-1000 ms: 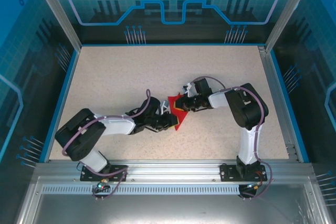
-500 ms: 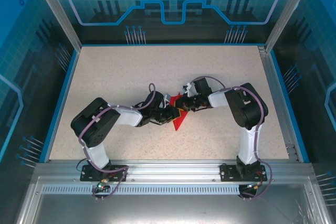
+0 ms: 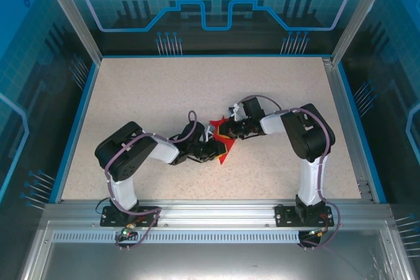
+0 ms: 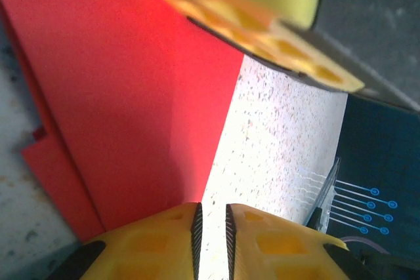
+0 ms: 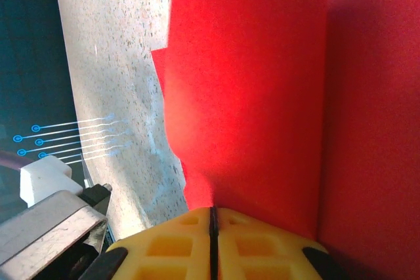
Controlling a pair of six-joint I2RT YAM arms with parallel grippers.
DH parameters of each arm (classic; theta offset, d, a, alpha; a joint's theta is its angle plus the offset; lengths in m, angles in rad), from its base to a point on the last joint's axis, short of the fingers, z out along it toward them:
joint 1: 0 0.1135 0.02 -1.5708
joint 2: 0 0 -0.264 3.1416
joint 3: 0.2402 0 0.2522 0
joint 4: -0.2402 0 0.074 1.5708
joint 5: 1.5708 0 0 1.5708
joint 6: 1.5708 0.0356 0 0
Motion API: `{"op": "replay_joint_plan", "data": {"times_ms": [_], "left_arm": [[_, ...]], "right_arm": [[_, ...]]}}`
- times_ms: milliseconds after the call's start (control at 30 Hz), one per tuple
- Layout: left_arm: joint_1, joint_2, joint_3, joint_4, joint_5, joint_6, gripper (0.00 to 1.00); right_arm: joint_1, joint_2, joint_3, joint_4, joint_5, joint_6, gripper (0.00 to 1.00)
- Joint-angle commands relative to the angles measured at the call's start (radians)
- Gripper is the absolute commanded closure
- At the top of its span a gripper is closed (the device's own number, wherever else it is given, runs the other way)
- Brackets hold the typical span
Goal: Fold a paper plane with a square sheet of paper (pick it up from the middle)
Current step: Fourth fold the wing at the center of the table.
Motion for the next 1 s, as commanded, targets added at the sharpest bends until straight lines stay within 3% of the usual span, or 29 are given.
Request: {"op": "replay_joint_plan", "data": {"times_ms": [0,300,700,867,967], "left_arm": [[-0.02,0.012,-0.049,-0.075,0.072,0.001,0.8],[-0.039,-0.001,-0.04,-0.266,0.103,0.088,0.8],[-0.073,-0.041,-0.081,-0.331,0.148,0.116,0.79],[-0.063,-0.169,-0.147,-0.298,0.097,0.086,0.8],[-0.023,-0.325,-0.201,-0.357,-0.011,0.064,0.81]], "right_arm": [[-0.003,0.111,-0.074,-0.207,0.207,-0.03,0.9],[-0.005,0.103,-0.076,-0.211,0.213,-0.031,0.9],[-0.002,0.099,-0.09,-0.193,0.216,-0.013,0.9],[0.012,0.08,-0.155,-0.121,0.222,0.068,0.9],[0.025,0.054,-0.206,-0.063,0.237,0.139,0.9]]}}
